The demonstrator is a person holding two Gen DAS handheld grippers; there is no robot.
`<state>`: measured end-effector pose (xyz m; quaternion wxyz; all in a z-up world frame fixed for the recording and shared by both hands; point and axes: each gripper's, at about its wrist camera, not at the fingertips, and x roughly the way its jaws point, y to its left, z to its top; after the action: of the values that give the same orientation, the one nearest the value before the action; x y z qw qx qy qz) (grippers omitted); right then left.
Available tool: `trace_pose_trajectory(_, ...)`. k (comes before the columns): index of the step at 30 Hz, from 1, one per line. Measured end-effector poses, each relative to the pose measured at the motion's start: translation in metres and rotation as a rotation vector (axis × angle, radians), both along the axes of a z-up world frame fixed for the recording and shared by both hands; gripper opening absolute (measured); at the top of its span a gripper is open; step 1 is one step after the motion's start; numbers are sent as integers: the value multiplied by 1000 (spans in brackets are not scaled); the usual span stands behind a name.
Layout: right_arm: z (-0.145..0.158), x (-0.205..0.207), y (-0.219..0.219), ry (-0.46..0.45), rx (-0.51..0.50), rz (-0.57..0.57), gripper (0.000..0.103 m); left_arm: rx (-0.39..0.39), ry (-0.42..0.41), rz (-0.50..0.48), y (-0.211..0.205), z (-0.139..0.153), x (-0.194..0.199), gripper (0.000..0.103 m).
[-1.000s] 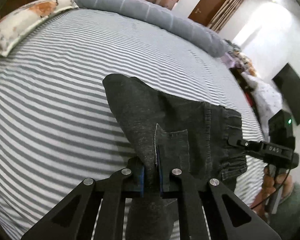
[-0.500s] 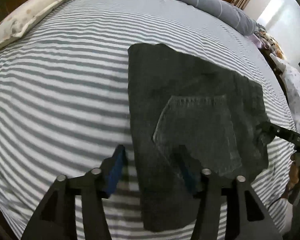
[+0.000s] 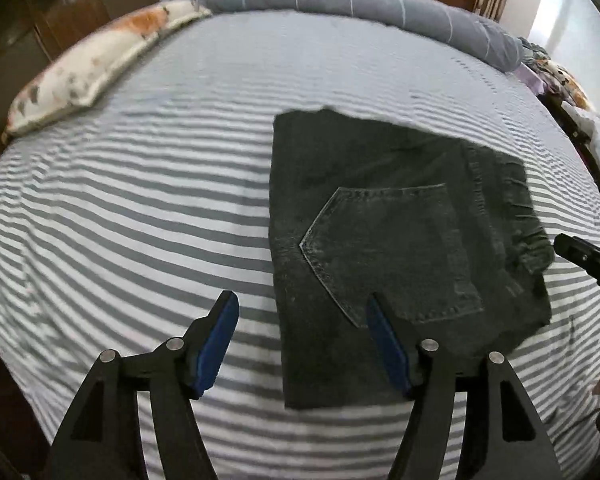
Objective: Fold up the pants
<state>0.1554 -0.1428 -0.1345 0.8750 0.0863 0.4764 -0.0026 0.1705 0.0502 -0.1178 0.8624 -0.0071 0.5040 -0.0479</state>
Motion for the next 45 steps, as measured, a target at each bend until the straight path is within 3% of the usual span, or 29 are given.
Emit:
trace_pose_trajectory(7, 41, -49, 39, -94, -79, 6, 87, 31, -65, -1, -8, 45, -47, 82)
trace_pose_trajectory(11, 49, -76, 49, -84, -54, -13, 90, 56, -108, 23, -5, 69, -72, 86)
trace_pose_trajectory(16, 55, -99, 68, -75, -105, -8, 94, 102, -157, 40, -7, 86, -99, 87)
trace_pose_trajectory(32, 67, -131, 90, -117, -162, 2, 97, 148, -214, 77, -13, 99, -133, 87)
trace_pose_trajectory(45, 63, -138, 94, -108, -168, 18, 97, 168, -202, 79, -17, 92, -136, 87)
